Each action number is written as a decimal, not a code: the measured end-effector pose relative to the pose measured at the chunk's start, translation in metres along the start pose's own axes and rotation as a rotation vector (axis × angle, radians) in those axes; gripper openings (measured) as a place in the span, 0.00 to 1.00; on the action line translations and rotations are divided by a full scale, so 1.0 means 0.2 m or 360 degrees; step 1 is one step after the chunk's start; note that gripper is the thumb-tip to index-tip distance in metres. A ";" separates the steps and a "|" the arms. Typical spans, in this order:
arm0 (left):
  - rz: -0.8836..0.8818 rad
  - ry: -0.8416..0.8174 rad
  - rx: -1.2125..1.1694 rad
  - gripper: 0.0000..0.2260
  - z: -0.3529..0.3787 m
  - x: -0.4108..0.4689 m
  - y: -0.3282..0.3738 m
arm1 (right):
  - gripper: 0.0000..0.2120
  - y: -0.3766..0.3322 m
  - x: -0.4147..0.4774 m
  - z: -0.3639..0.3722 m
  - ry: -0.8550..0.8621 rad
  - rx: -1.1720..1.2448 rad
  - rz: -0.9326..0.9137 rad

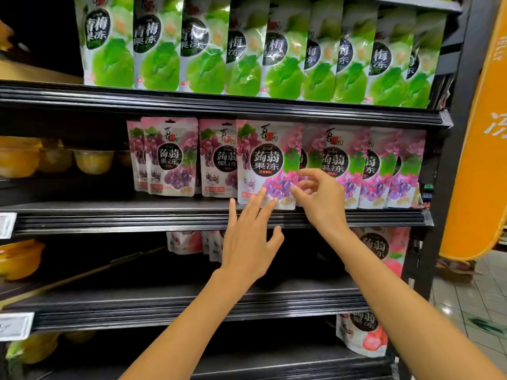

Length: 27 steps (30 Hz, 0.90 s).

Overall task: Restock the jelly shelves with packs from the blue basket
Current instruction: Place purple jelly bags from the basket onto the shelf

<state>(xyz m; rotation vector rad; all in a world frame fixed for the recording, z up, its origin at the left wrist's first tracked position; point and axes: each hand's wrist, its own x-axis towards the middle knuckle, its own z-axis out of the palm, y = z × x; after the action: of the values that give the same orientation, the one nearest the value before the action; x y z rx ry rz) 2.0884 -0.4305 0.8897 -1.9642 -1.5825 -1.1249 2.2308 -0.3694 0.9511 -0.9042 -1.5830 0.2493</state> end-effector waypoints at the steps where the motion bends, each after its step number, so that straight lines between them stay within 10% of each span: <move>1: -0.0003 0.0000 -0.0006 0.25 0.00 0.00 0.00 | 0.14 0.01 0.00 0.00 0.0005 -0.0014 -0.0009; 18: -0.0044 0.0174 -0.0922 0.12 -0.05 -0.26 -0.08 | 0.08 0.03 -0.38 0.05 0.0225 0.0244 0.0035; 27: -0.0813 -0.0363 -0.1072 0.09 0.13 -1.16 -0.39 | 0.03 0.30 -1.40 0.26 -0.0219 0.0164 0.0617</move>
<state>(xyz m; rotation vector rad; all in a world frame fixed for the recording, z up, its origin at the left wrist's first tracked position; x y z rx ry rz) 2.0137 -0.5362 0.6802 -2.1982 -2.1009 -1.8913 2.1964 -0.4983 0.6927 -1.1285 -1.4938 0.6727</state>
